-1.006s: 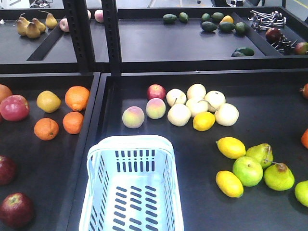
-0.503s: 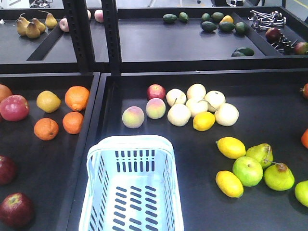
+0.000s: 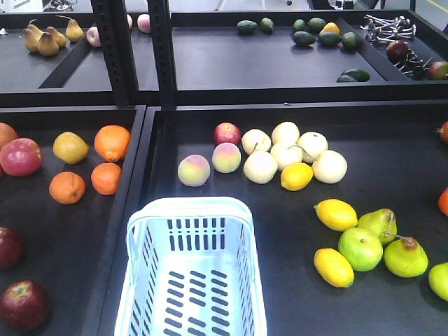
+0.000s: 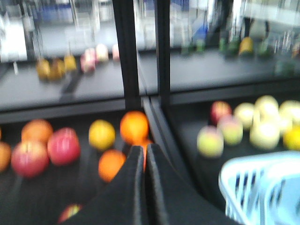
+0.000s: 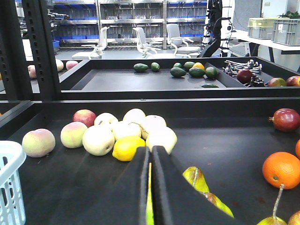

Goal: Pick three apples into basket with both arms

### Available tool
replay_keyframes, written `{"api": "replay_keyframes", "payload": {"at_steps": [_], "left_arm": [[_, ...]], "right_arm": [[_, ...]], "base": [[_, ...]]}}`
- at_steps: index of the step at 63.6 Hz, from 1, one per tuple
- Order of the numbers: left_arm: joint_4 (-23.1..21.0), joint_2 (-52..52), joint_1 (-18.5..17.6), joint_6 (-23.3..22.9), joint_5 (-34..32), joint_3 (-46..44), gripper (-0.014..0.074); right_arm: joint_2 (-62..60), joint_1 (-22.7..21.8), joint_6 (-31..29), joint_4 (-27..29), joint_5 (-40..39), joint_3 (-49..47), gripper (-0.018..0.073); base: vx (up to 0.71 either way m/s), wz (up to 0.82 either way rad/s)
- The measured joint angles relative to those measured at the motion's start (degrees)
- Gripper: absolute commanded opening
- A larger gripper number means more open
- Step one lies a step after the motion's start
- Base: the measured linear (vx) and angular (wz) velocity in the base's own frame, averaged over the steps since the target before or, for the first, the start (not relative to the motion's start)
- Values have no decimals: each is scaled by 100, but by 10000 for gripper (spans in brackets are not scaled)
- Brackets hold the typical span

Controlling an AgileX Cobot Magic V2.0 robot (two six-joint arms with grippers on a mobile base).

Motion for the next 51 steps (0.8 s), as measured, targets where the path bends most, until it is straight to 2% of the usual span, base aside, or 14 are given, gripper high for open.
{"api": "replay_keyframes", "payload": {"at_steps": [5, 16, 35, 43, 51], "left_arm": [[0, 664, 0, 158, 704, -574, -6], [0, 1486, 0, 484, 1591, -1218, -6], [0, 1702, 0, 527, 1885, -1259, 18], [0, 1702, 0, 532, 1928, -1259, 125], [0, 1702, 0, 532, 2008, -1259, 338]], "right_arm": [[0, 0, 0, 0, 0, 0, -8], [0, 0, 0, 0, 0, 0, -8], [0, 0, 0, 0, 0, 0, -8], [0, 0, 0, 0, 0, 0, -8], [0, 0, 0, 0, 0, 0, -8]], "base": [[0, 0], [0, 0], [0, 0], [0, 0], [0, 0]]}}
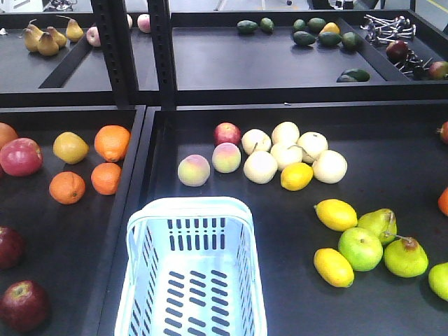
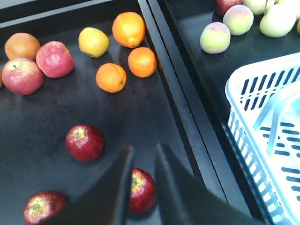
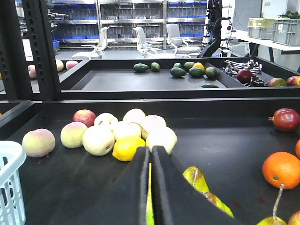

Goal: Pick three apples into basket with both arms

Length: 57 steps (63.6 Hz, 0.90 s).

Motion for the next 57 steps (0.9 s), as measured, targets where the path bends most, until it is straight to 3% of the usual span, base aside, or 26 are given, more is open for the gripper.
{"api": "replay_keyframes", "payload": {"at_steps": [9, 15, 29, 34, 45, 50, 57], "left_arm": [[0, 0, 0, 0, 13, 0, 620], [-30, 0, 0, -81, 18, 0, 736], [-157, 0, 0, -17, -20, 0, 710], [-386, 9, 0, 457, -105, 0, 700], [-1447, 281, -76, 1926, -353, 0, 690], [-1841, 530, -366, 2620, -474, 0, 682], [-2024, 853, -956, 3463, -724, 0, 680]], "right_arm": [[0, 0, 0, 0, 0, 0, -8], [0, 0, 0, 0, 0, 0, -8], [0, 0, 0, 0, 0, 0, -8], [0, 0, 0, 0, 0, 0, -8], [0, 0, 0, 0, 0, 0, -8], [0, 0, 0, 0, 0, 0, -8], [0, 0, 0, 0, 0, 0, -8]], "base": [[0, 0], [0, 0], [0, 0], [0, 0], [0, 0], [0, 0], [0, 0]]}}
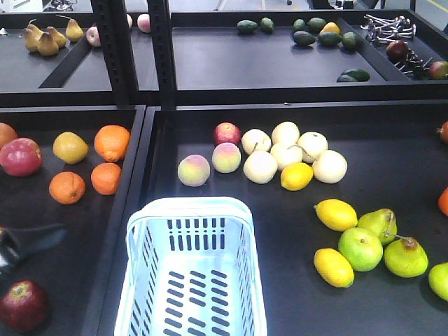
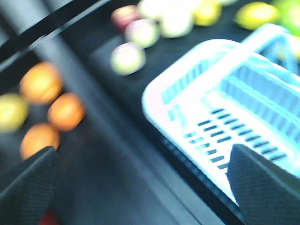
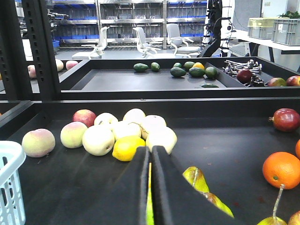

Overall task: Pick three apples into basket with both arms
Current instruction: 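Move the left gripper over the basket handle and lower onto it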

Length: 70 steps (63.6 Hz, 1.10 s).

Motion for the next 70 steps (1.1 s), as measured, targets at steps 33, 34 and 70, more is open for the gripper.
{"api": "replay_keyframes", "payload": {"at_steps": [33, 34, 70], "left_arm": [[958, 2164, -2062, 886, -591, -980, 664], [993, 2264, -2108, 886, -567, -1058, 663], [2946, 4736, -2686, -32, 159, -2529, 630]], "right_arm": [[0, 0, 0, 0, 0, 0, -8], [0, 0, 0, 0, 0, 0, -8], [0, 0, 0, 0, 0, 0, -8]], "base": [[0, 0], [0, 0], [0, 0]]}}
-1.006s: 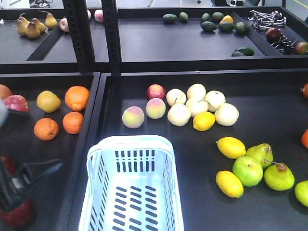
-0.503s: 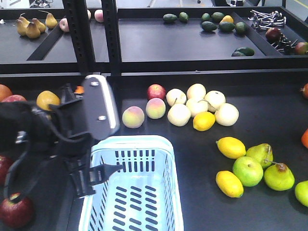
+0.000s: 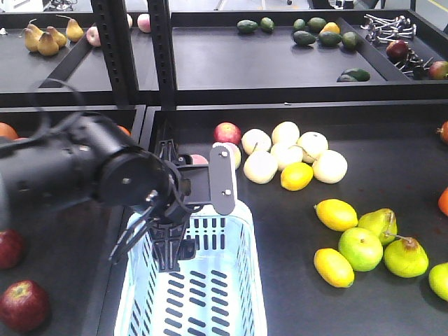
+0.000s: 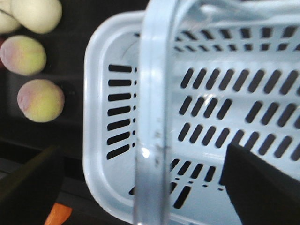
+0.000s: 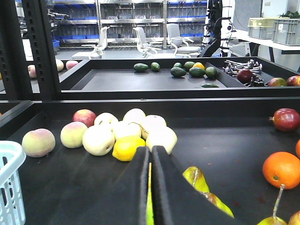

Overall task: Pick three apples into basket with both arms
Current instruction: 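Move the left gripper over the basket handle and lower onto it, then close the left gripper on the handle and lift the basket up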

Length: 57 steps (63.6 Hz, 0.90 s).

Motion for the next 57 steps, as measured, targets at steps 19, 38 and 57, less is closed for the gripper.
{"api": "replay_keyframes", "payload": {"at_steps": [19, 38, 57], "left_arm": [[366, 482, 0, -80, -52, -135, 543], [411, 507, 0, -80, -325, -135, 293], [415, 536, 0, -88, -338, -135, -8]], "right_arm": [[0, 0, 0, 0, 0, 0, -8], [0, 0, 0, 0, 0, 0, -8], [0, 0, 0, 0, 0, 0, -8]], "base": [[0, 0], [0, 0], [0, 0]]}}
